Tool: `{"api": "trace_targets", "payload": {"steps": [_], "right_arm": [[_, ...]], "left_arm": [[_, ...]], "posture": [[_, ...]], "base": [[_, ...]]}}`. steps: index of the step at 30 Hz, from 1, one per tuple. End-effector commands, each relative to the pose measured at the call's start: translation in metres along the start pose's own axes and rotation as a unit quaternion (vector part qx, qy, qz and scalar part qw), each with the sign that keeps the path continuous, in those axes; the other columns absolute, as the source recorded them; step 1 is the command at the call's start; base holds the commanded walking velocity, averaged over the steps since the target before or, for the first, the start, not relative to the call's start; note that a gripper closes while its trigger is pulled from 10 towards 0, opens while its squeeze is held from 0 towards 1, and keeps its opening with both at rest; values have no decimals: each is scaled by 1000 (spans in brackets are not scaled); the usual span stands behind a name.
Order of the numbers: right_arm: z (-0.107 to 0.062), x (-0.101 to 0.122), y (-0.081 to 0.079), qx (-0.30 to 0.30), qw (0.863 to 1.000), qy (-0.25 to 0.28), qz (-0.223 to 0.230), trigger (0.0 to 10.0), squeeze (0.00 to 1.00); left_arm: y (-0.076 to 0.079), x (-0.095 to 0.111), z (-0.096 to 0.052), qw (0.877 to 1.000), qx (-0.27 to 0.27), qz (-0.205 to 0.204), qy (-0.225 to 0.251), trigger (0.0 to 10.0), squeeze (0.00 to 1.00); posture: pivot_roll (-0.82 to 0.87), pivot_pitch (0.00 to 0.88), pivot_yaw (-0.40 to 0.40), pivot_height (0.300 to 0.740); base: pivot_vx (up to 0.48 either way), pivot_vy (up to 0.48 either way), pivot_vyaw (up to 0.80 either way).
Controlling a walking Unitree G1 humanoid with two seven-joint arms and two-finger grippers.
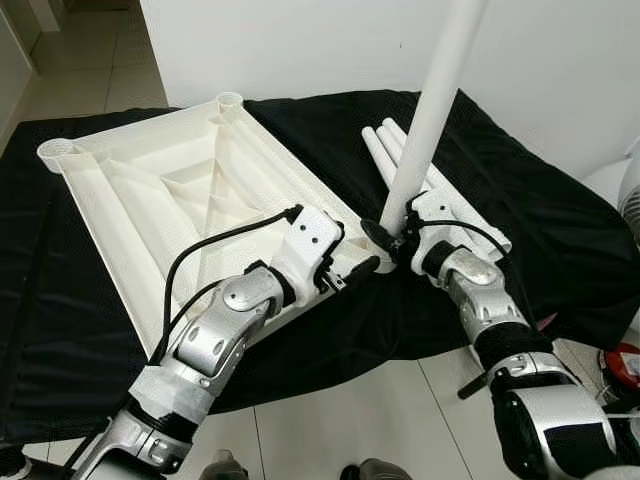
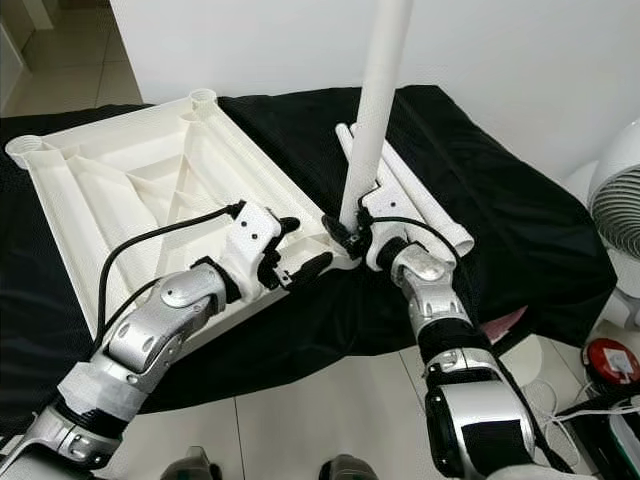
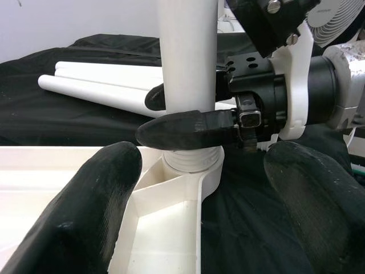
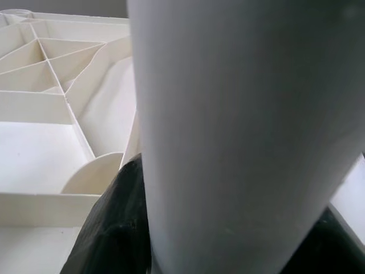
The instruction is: Building children table
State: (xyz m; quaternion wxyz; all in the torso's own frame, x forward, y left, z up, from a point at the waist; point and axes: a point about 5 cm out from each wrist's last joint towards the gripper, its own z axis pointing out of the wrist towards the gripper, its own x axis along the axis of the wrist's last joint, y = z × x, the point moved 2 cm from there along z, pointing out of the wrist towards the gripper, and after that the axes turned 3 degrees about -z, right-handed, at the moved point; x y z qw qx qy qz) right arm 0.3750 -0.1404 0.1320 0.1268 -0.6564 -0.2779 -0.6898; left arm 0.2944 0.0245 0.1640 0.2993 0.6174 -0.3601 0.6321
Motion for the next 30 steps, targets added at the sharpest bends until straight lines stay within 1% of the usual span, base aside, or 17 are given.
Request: {"api": "trace_targets", "payload": {"steps": [1, 5, 7, 8, 9, 10, 13, 15, 16, 17, 20, 21, 23, 25, 28, 29, 30], "right_arm": [[-7, -21, -1, -26, 999, -47, 6, 10000, 0], [-5, -22, -2, -49, 997, -49, 17, 10000, 0], [-3, -26, -2, -107, 991, -63, 44, 10000, 0], [-3, -26, -2, -107, 991, -63, 44, 10000, 0], [-3, -27, -3, -133, 987, -68, 57, 10000, 0], [-1, -26, -5, -148, 985, -68, 57, 10000, 0], [1, -25, -9, -172, 981, -68, 64, 10000, 0], [3, -23, -13, -218, 971, -75, 63, 10000, 0], [4, -22, -15, -253, 961, -77, 73, 10000, 0], [4, -22, -15, -253, 961, -77, 73, 10000, 0], [5, -20, -20, -323, 938, -90, 84, 10000, 0], [5, -20, -20, -323, 938, -90, 84, 10000, 0], [8, -16, -28, -340, 931, -86, 105, 10000, 0], [12, -9, -32, -326, 938, -72, 96, 10000, 0], [11, -5, -31, -325, 939, -66, 89, 10000, 0], [10, -5, -29, -328, 939, -64, 87, 10000, 161], [10, -5, -29, -328, 939, -64, 87, 10000, 161]], "left_arm": [[8, -1, 0, 999, -47, 3, -7, 10000, 0], [8, -1, 1, 999, -49, 4, -8, 10000, 0], [8, -1, 1, 999, -50, 5, -9, 10000, 0], [8, -1, 1, 999, -50, 5, -9, 10000, 0], [8, -1, 2, 999, -50, 5, -9, 10000, 0], [8, -2, 2, 999, -51, 6, -10, 10000, 0], [9, -2, 2, 999, -51, 6, -10, 10000, 0], [9, -2, 1, 998, -53, 8, -12, 10000, 0], [10, -2, 1, 998, -55, 8, -12, 10000, 0], [10, -2, 1, 998, -55, 8, -12, 10000, 0], [10, -2, 1, 998, -57, 8, -12, 10000, 0], [10, -2, 1, 998, -57, 8, -12, 10000, 0], [10, -2, 2, 998, -57, 7, -12, 10000, 0], [11, -1, 3, 998, -58, 7, -11, 10000, 0], [11, -2, 3, 998, -58, 6, -11, 10000, 0], [11, -2, 3, 998, -58, 6, -11, 10000, 0], [11, -2, 3, 998, -58, 6, -11, 10000, 0]], "posture": [[21, 0, -34, 740], [18, 0, -31, 740], [16, 0, -29, 740], [16, 0, -29, 740], [15, 0, -28, 740], [14, 0, -28, 740], [15, 0, -27, 740], [13, 0, -24, 740], [13, 0, -22, 740], [13, 0, -22, 740], [13, 0, -21, 740], [13, 0, -21, 740], [13, 0, -21, 740], [8, 0, -22, 740], [8, 0, -24, 740], [9, 0, -24, 740], [9, 0, -24, 740]], "base": [[0, 0, 0], [0, 0, 0], [0, 0, 0], [0, 0, 0], [0, 0, 0], [0, 0, 0], [0, 0, 0], [0, 0, 0], [0, 0, 0], [0, 0, 0], [0, 0, 0], [0, 0, 0], [0, 0, 0], [0, 0, 0], [0, 0, 0], [0, 0, 0], [0, 0, 0]]}}
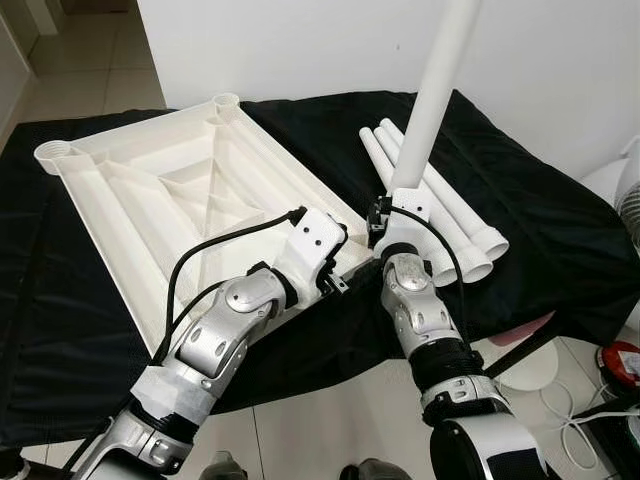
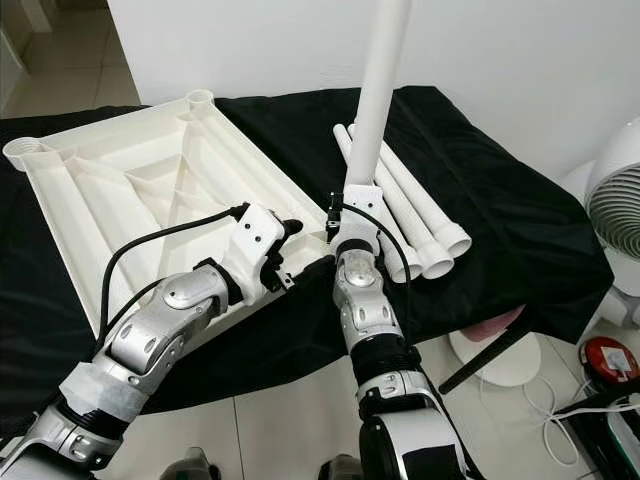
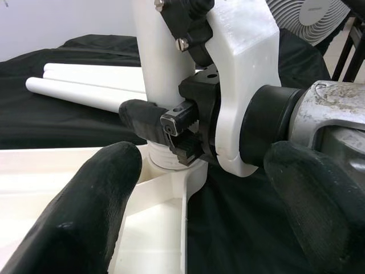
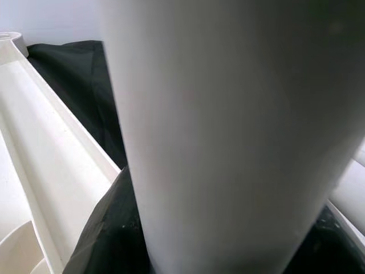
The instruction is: Building children table
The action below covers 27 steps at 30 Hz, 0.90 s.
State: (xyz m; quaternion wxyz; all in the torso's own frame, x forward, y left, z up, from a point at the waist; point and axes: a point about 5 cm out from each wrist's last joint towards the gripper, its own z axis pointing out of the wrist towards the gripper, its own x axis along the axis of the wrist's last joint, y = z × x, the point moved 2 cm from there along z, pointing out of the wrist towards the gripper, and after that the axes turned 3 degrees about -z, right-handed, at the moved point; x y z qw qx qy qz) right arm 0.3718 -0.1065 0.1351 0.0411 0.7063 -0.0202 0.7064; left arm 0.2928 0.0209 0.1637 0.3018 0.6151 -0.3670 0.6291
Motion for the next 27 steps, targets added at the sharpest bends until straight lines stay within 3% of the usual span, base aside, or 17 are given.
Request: {"api": "trace_targets", "payload": {"steps": [1, 2, 15, 16, 27], "right_arm": [[-3, -14, 7, -7, 1000, -27, -15, 10000, 161], [-4, -12, 8, -9, 1000, -20, -11, 10000, 1000], [-23, -6, 15, 18, 999, 31, 26, 10000, 1000], [-29, -8, 17, 27, 999, 35, 30, 10000, 0], [-52, -23, 25, 46, 998, 27, 18, 10000, 0]], "left_arm": [[8, -2, 1, 999, -50, 4, -9, 10000, 0], [7, -2, 1, 999, -49, 4, -9, 10000, 0], [6, -6, 0, 999, -37, 4, -13, 10000, 0], [5, -6, 0, 999, -33, 4, -12, 10000, 0], [-5, -2, 0, 1000, -13, 4, -5, 10000, 0]], "posture": [[10, 0, -25, 740], [12, 0, -26, 740], [14, 0, -38, 740], [13, 0, -38, 740], [2, 0, -37, 740]], "base": [[0, 0, 0], [0, 0, 0], [0, 0, 0], [0, 0, 0], [0, 0, 0]]}}
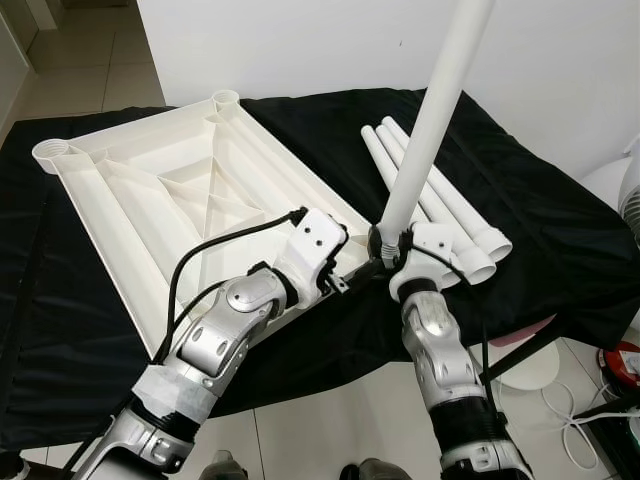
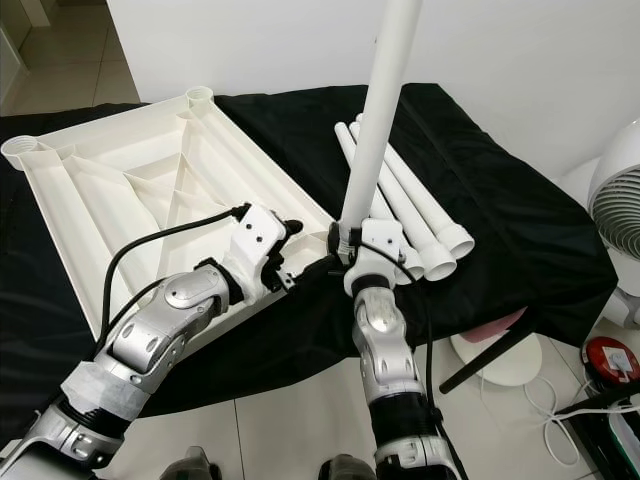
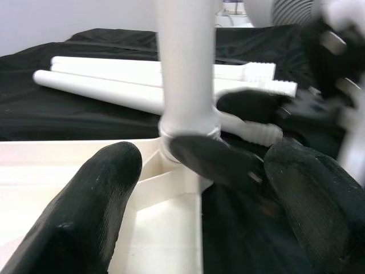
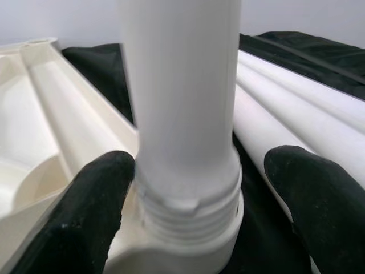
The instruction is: Building children table
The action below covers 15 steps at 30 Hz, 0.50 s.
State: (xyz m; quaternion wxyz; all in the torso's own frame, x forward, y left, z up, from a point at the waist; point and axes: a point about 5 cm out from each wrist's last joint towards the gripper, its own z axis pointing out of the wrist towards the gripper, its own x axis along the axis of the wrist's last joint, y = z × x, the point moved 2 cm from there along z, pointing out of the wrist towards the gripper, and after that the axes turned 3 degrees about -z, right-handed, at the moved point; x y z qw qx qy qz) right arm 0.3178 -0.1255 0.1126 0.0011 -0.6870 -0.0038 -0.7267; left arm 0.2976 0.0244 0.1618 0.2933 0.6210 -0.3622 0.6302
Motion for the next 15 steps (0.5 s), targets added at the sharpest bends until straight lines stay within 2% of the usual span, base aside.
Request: {"api": "trace_targets", "payload": {"steps": [1, 6, 7, 8, 9, 11, 15], "right_arm": [[-5, -2, 2, 4, 1000, -3, 2, 10000, 0], [-13, -4, 4, 14, 1000, -3, 1, 10000, 0], [-15, -4, 4, 20, 1000, -2, 1, 6706, 0], [-17, -5, 5, 21, 1000, -2, 6, 0, 0], [-17, -5, 5, 23, 1000, -3, 8, 0, 0], [-17, -5, 5, 23, 1000, -3, 8, 0, 0], [-17, -5, 7, 19, 1000, -3, 8, 0, 0]], "left_arm": [[-3, 2, 0, 1000, -15, 4, 3, 10000, 0], [-14, 7, -1, 1000, 12, 5, 14, 10000, 0], [-20, 9, 0, 999, 31, 1, 21, 10000, 0], [-28, 9, -1, 998, 52, -5, 21, 10000, 0], [-35, 8, -1, 997, 73, -8, 17, 10000, 0], [-35, 8, -1, 997, 73, -8, 17, 10000, 0], [-44, 5, -2, 995, 102, -14, 9, 10000, 0]], "posture": [[0, 0, -37, 740], [-5, 0, -36, 740], [-6, 0, -35, 740], [-6, 0, -35, 740], [-8, 0, -34, 740], [-8, 0, -34, 740], [-8, 0, -34, 740]], "base": [[0, 0, 0], [0, 0, 0], [0, 0, 0], [0, 0, 0], [0, 0, 0], [0, 0, 0], [0, 0, 0]]}}
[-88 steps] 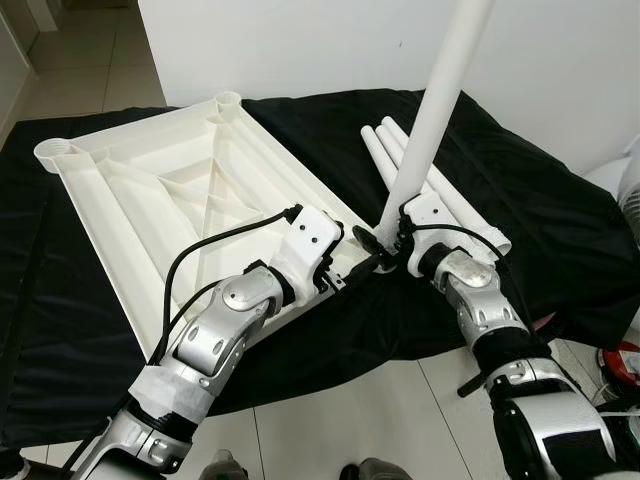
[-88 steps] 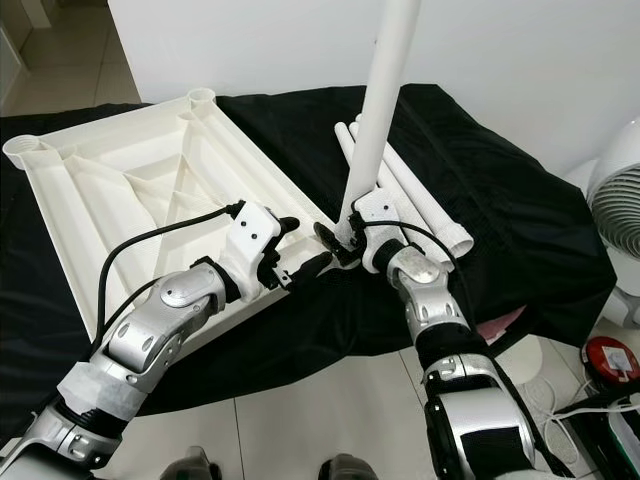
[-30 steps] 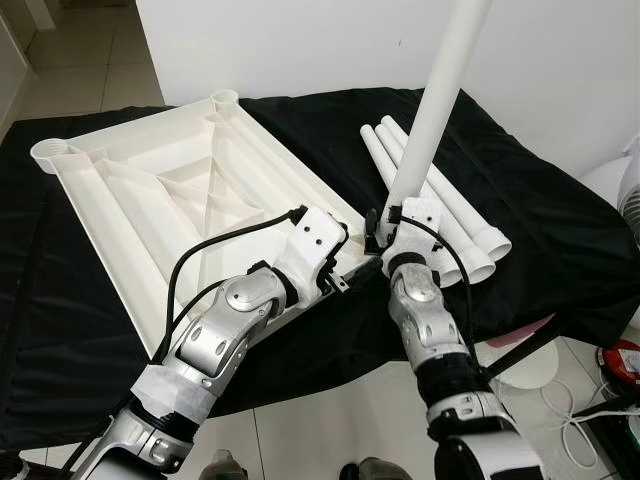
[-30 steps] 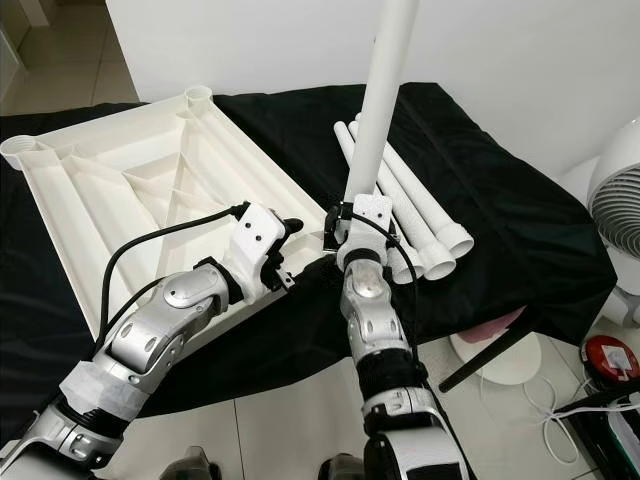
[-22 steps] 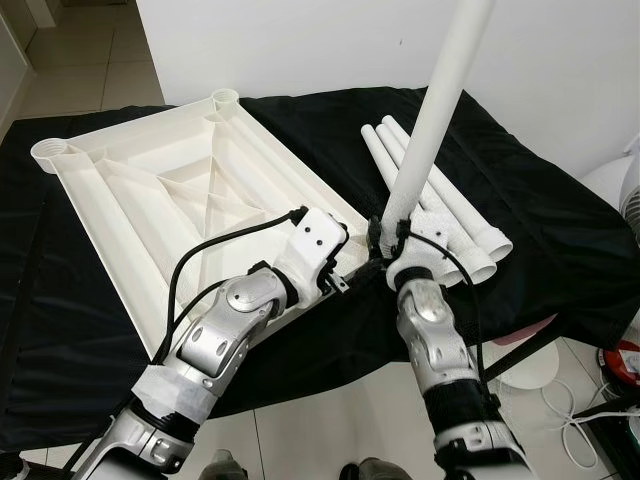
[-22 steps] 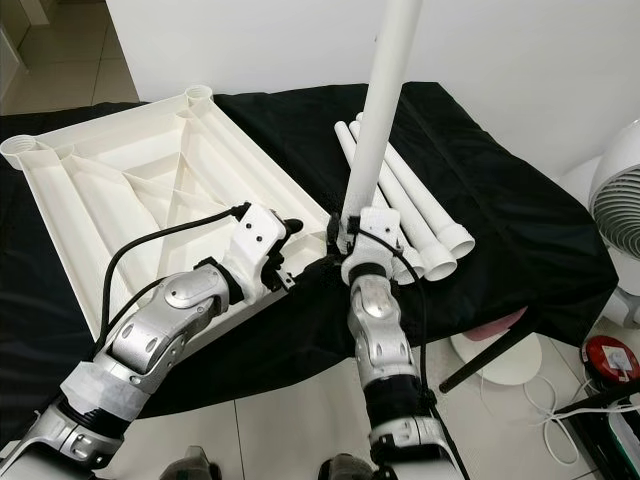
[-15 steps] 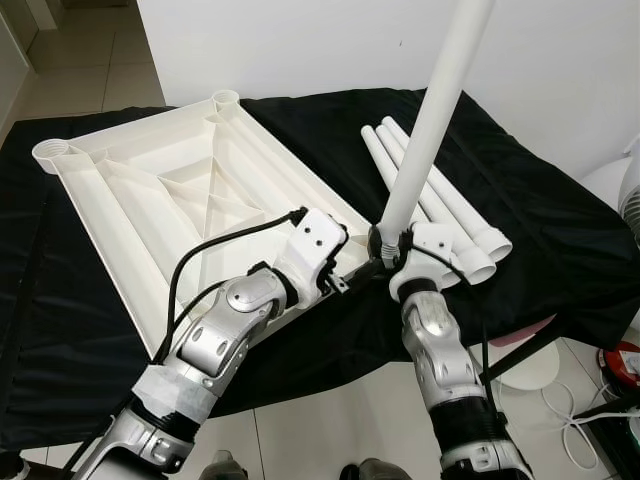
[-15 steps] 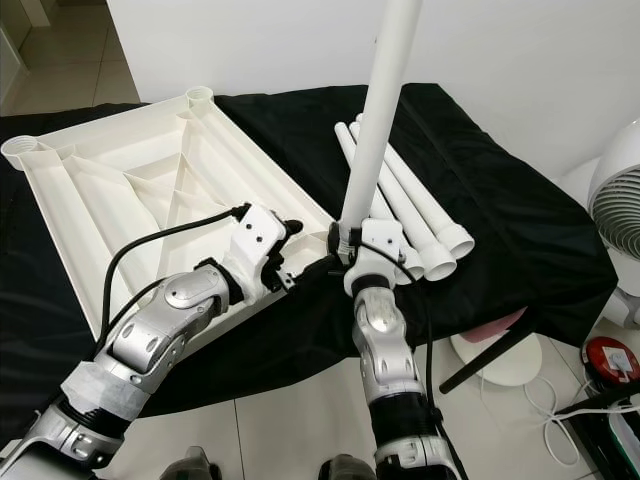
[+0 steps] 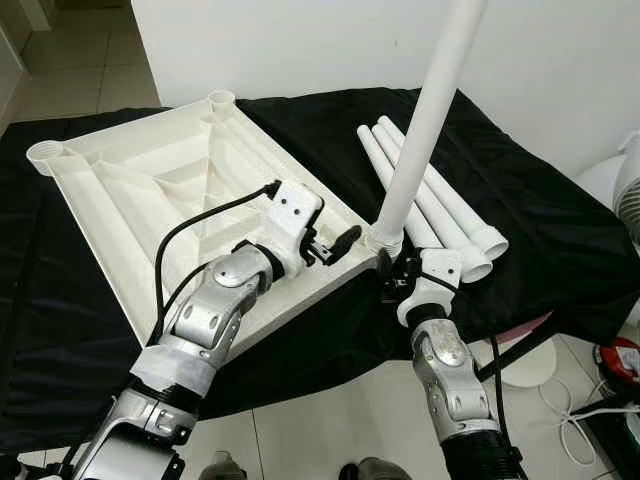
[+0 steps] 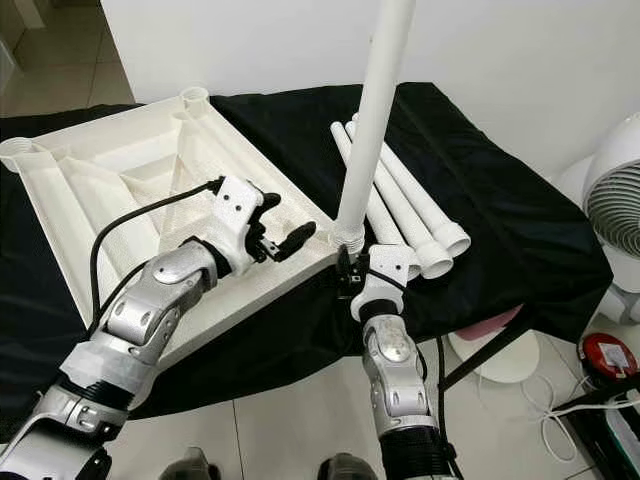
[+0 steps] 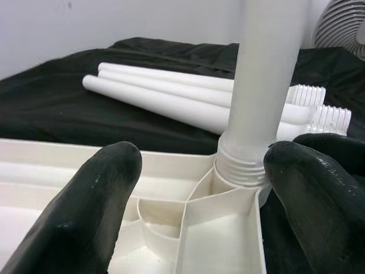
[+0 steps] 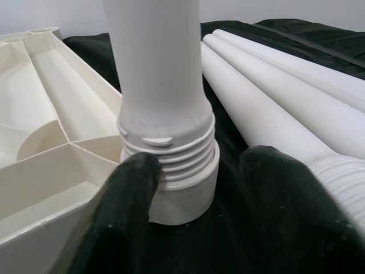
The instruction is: Building children table
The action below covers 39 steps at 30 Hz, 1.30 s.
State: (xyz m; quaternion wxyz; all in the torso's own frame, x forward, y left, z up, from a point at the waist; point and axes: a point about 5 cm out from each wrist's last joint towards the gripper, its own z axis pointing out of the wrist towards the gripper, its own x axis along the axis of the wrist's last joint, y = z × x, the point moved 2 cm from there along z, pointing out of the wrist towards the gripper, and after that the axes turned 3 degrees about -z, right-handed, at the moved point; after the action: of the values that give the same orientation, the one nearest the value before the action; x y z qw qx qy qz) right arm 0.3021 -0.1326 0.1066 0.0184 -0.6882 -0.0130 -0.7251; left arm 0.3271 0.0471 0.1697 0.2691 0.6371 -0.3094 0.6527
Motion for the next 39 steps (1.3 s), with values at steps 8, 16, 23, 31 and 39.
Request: {"api": "trace_targets", "payload": {"steps": [8, 16, 23, 31, 39], "right_arm": [[6, 6, 1, 1, 1000, 1, 12, 10000, 0], [16, 12, 7, 5, 1000, 5, 9, 10000, 0], [30, 19, 26, -14, 1000, 12, -3, 10000, 0], [28, 17, 22, -8, 1000, 8, -2, 10000, 0], [30, 17, 22, -5, 1000, 9, -3, 10000, 0]], "left_arm": [[-36, -15, -5, 990, 130, 0, -53, 10000, 0], [-74, -28, -21, 963, 247, -10, -106, 10000, 0], [-92, -33, -34, 944, 296, 26, -145, 10000, 0], [-99, -33, -43, 938, 282, 80, -184, 10000, 0], [-64, -40, -35, 965, 113, 118, -205, 10000, 0]], "posture": [[-2, 0, -36, 740], [2, 0, -34, 740], [10, 0, -33, 740], [12, 0, -33, 740], [10, 0, -30, 740]], "base": [[0, 0, 0], [0, 0, 0], [0, 0, 0], [0, 0, 0], [0, 0, 0]]}}
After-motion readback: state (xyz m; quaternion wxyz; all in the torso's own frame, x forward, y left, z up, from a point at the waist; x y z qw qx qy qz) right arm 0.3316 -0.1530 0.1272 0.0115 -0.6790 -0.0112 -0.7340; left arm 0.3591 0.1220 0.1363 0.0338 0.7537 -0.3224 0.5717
